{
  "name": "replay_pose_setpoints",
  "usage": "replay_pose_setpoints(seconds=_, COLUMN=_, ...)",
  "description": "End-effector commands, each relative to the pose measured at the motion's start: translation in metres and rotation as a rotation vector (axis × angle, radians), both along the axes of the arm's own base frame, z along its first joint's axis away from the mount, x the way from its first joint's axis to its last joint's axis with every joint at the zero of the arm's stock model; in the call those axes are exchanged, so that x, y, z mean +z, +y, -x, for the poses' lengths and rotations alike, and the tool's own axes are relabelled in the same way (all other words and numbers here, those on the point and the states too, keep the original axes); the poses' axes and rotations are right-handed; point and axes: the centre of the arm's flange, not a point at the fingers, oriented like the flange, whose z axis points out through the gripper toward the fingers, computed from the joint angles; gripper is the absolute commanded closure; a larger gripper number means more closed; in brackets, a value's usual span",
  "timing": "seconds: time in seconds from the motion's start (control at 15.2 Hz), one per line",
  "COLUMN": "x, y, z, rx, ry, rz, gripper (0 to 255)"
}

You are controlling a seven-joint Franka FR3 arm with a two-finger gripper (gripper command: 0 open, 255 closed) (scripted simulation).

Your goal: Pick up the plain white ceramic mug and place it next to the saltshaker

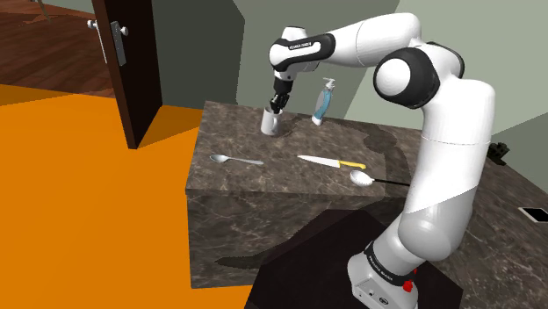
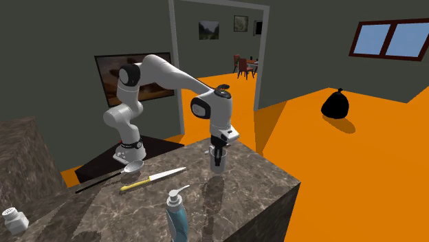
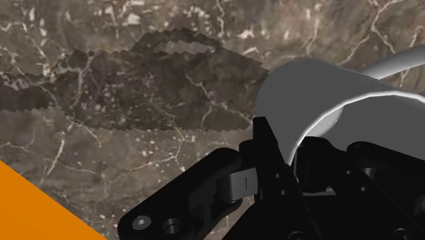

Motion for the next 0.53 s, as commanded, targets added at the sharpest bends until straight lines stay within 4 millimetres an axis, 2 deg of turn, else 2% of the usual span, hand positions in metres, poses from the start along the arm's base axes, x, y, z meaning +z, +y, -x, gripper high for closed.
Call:
replay_pose_setpoints(seconds=0.0, x=0.010, y=0.000, z=-0.001, rx=0.000, ry=0.000, rz=0.000, gripper=255)
replay_pose_setpoints(seconds=0.46, x=0.047, y=0.000, z=-0.001, rx=0.000, ry=0.000, rz=0.000, gripper=255)
